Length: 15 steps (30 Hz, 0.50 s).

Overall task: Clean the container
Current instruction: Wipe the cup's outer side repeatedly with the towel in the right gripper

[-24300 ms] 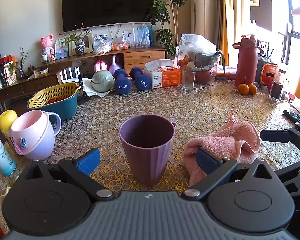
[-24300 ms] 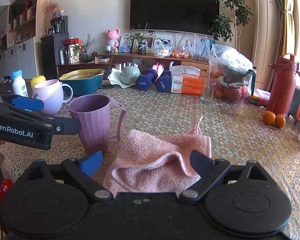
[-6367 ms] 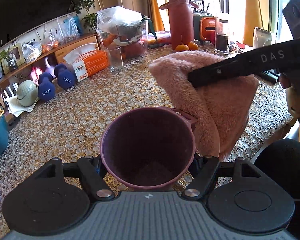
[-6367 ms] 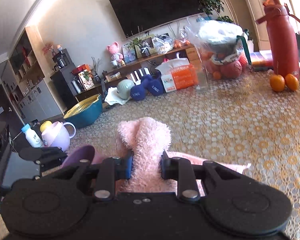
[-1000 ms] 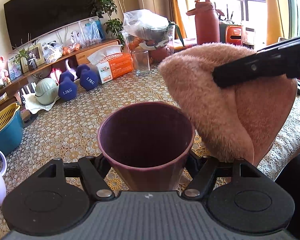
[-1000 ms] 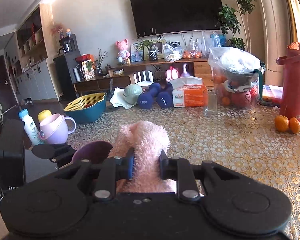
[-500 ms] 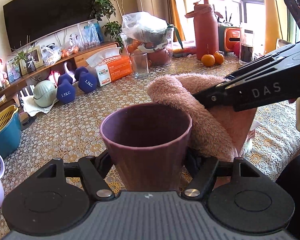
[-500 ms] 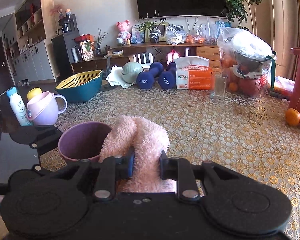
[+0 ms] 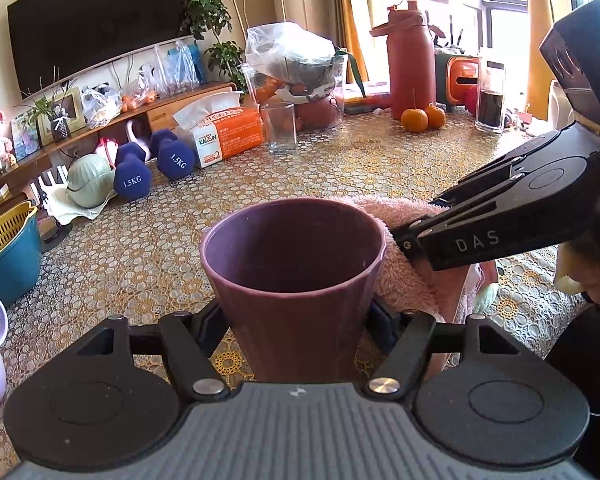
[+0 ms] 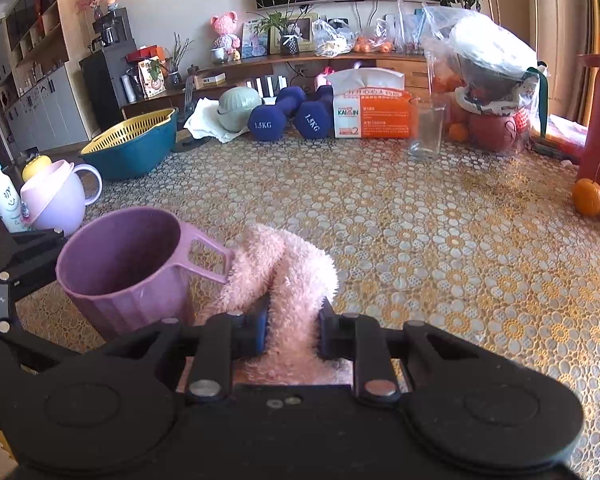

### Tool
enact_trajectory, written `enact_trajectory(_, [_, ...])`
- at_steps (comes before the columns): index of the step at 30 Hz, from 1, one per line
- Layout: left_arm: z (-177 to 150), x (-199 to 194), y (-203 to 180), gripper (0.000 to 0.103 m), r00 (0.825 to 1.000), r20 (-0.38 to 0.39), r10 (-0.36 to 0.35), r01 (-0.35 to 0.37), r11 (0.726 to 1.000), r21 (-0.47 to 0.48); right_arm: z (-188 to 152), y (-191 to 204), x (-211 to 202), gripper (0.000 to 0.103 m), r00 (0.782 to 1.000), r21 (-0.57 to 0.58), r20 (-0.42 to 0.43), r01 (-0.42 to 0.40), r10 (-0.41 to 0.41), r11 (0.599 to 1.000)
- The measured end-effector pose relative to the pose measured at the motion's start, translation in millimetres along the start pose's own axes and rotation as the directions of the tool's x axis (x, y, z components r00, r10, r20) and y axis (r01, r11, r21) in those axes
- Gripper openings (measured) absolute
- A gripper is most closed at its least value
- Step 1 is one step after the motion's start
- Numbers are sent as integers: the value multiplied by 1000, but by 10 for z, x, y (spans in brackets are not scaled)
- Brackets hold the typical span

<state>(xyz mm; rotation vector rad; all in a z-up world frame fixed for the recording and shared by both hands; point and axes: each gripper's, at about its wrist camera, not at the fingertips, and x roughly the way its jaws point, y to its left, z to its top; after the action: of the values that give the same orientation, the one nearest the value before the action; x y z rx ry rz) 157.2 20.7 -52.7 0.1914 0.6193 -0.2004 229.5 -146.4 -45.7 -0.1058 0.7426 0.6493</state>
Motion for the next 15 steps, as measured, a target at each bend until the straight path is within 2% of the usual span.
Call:
enact_trajectory(2, [-18,-15,20,71,1000,-4,-4,4,1000,-9,-6,50,-31,22,1000,-32,2,11,-11,999])
enact_trajectory(5, [-43,-28,46,71,1000,-8,-8,8,1000,-29,30,73,-231,22,996,-93,55,73,-68,993])
enact_trajectory(10, [-58,-44,61,71,1000,-11,-13,13,999,-41,91,-121,-602,22,986,-74,119,130,-120,989])
enact_trajectory(15, [-60,-50,79,71,1000,-18,-13,12,998,-61,104,-296,-686,23,985,-17,114,132,-129,991])
